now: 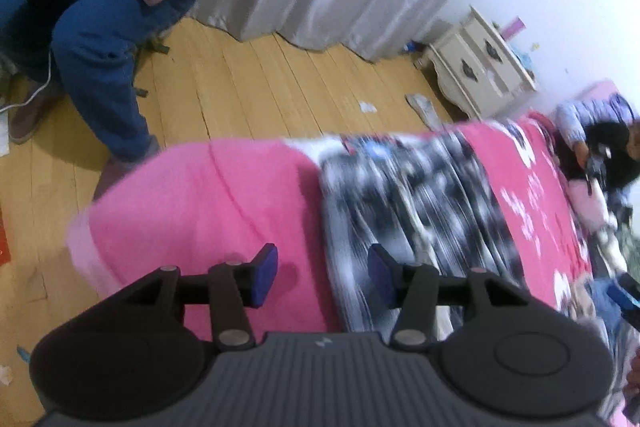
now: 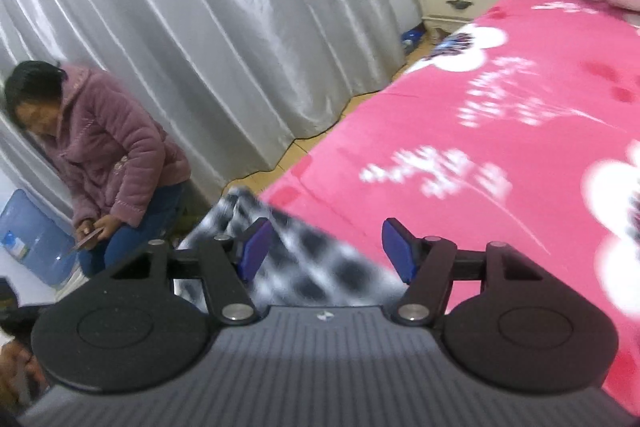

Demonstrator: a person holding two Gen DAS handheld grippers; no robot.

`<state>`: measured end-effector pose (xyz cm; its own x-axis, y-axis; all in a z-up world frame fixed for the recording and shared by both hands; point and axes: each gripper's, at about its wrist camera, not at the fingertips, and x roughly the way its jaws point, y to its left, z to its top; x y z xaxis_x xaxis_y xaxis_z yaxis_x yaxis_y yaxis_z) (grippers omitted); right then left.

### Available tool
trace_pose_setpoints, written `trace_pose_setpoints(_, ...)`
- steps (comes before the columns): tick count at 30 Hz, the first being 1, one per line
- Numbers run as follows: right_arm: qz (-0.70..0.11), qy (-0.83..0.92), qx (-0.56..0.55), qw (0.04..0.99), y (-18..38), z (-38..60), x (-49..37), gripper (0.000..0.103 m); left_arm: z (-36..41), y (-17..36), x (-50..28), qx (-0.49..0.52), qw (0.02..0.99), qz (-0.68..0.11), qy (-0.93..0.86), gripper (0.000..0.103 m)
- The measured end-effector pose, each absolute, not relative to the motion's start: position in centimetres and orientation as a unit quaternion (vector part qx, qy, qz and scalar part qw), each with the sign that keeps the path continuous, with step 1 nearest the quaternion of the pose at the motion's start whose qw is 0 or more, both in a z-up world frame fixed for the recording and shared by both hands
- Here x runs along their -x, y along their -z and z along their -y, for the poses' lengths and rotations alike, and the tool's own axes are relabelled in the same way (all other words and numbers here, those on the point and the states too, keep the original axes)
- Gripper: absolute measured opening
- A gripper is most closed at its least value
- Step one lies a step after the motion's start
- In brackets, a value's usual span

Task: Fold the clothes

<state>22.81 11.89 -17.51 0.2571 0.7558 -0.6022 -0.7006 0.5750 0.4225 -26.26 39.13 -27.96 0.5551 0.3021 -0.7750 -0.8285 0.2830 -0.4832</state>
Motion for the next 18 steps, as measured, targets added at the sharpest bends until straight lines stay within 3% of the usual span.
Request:
trace_pose_setpoints(6,-0.432,-0.432,0.011,0.792,16.2,-0.3,-14.5,0.057,-32.4,27.8,24.8,0.452,0.760,-0.332,-0.329,0.052)
trace_pose_setpoints(13,-0.554,-0.266,0.120,0.780,21.5,12.2,-3.4,0.056,-25.8,28.1,20.7,0.409,0.783,-0.380,-0.273,0.052)
trace_pose_setpoints(18,-0.569,-0.189,0.145,0.787,25.4,15.6,0.6,0.058,-20.3,28.9,15.4,0.344,0.806,-0.442,-0.190,0.051)
